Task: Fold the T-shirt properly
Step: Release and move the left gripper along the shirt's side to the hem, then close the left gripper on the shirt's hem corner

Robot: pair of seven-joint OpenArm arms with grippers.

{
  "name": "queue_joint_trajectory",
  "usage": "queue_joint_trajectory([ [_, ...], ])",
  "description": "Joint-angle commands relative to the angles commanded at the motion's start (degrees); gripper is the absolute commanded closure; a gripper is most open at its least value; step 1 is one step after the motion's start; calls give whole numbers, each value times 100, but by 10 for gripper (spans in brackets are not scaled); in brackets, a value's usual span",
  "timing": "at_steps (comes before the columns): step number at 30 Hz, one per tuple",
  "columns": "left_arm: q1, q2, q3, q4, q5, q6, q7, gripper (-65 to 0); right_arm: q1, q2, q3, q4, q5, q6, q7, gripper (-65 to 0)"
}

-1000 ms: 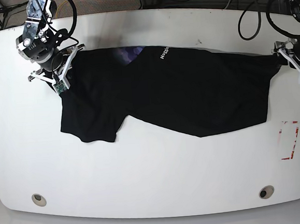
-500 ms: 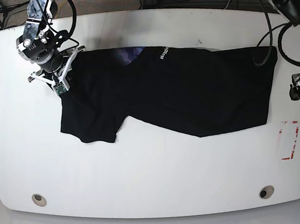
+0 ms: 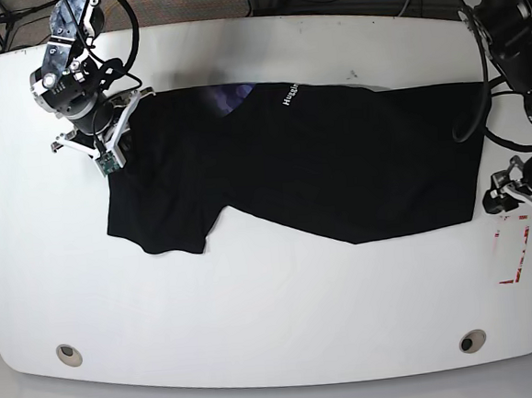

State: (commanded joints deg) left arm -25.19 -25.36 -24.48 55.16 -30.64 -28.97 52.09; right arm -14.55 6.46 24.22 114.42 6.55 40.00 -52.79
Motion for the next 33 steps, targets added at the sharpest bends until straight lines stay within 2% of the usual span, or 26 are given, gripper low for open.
queue_joint_trajectory([
  [8,-273,9,589,-993,0,9,-879,-404,0,0,0,0,0,0,0,0],
  [12,-387,44,738,-1310,9,9,-1178,-404,0,0,26,0,0,0,0,0],
  [26,-431,185,1433,-1609,-18,9,-1213,-403,9,0,26,18,0,0,0,0],
  [29,-431,369,1503,-1574,-18,9,-1169,-403,9,-9,26,18,0,0,0,0],
  [33,-431,466,1503,-1574,-9,-9,-958,-399,18,-9,9,9,0,0,0,0],
])
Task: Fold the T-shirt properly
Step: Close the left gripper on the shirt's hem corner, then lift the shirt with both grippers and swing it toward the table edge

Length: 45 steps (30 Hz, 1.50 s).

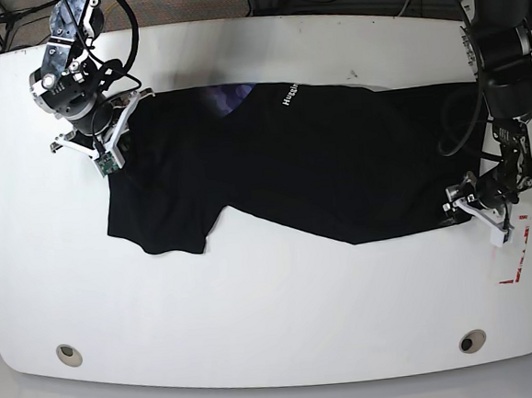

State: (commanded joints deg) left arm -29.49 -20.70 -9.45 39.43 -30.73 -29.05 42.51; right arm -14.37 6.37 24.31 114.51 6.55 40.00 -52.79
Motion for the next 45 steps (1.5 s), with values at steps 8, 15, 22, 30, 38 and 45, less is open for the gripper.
queue_joint_trajectory([
  [8,-9,18,-9,9,0,9,9,0,141,0,26,-18,-26,0,0,0],
  [15,0,-9,-18,527,9,9,26,0,255,9,26,-18,-44,0,-18,0],
  [22,105,-18,-316,1767,0,9,774,0,440,114,26,18,-53,0,-18,0],
  [30,176,9,-756,2892,-26,9,1407,0,844,255,-18,-149,-53,0,-26,0],
  [38,141,88,-765,3851,-26,9,1521,0,1459,343,-26,-229,-79,0,-53,0],
  [45,-281,237,-1029,4721,-26,246,1741,0,2435,738,-475,-571,-536,0,-273,0],
])
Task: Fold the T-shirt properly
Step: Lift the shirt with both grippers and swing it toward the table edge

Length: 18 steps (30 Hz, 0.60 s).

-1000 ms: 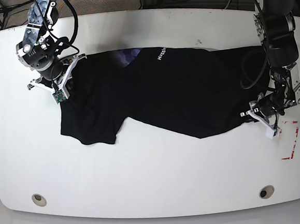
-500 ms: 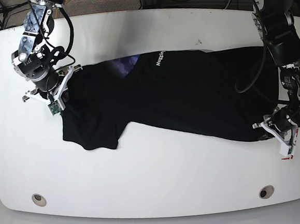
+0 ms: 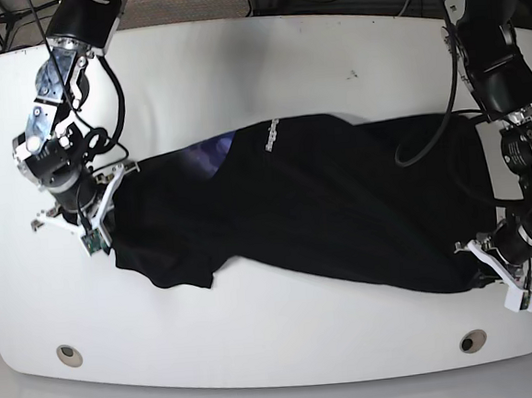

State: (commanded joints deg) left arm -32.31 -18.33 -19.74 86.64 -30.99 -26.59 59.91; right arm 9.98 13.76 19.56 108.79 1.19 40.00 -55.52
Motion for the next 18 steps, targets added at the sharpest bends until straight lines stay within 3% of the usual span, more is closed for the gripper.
queue_joint_trajectory([
  [5,-527,237,-246,334,44,316,53,0,712,237,-220,-264,-97,0,-9,0],
  [15,-1459,237,-413,633,53,448,308,0,2189,1011,-835,-659,-105,0,-255,0],
  [18,-1688,79,-422,818,70,448,308,0,2611,1152,-862,-677,-79,0,-316,0],
])
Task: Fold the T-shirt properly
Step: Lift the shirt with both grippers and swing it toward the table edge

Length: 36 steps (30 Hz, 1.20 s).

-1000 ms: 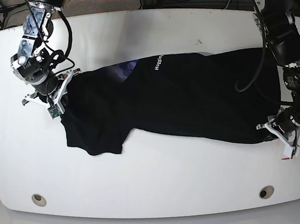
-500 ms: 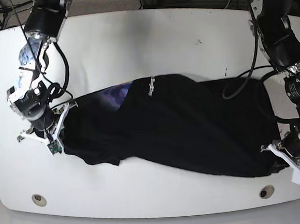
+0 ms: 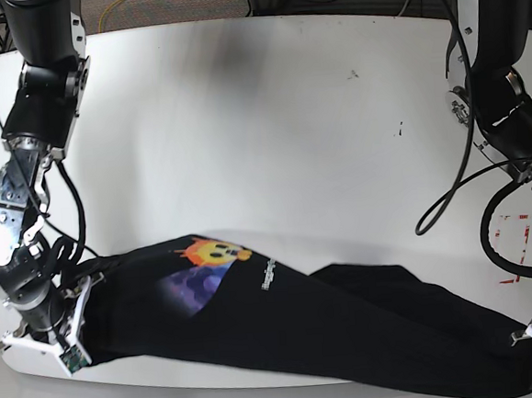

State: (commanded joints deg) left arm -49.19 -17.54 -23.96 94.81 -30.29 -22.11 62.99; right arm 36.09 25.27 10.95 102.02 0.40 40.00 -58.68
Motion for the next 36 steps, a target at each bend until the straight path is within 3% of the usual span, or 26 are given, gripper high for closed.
queue_joint_trajectory([
  [7,-765,-264,26,88,149,-9,0,0,1134,264,0,9,35,0,-396,0],
  [14,-1178,-334,35,-70,141,-26,0,0,1811,299,0,9,0,0,-923,0],
  [36,-114,-299,-9,-79,132,-26,-18,0,123,255,18,809,26,0,-949,0],
])
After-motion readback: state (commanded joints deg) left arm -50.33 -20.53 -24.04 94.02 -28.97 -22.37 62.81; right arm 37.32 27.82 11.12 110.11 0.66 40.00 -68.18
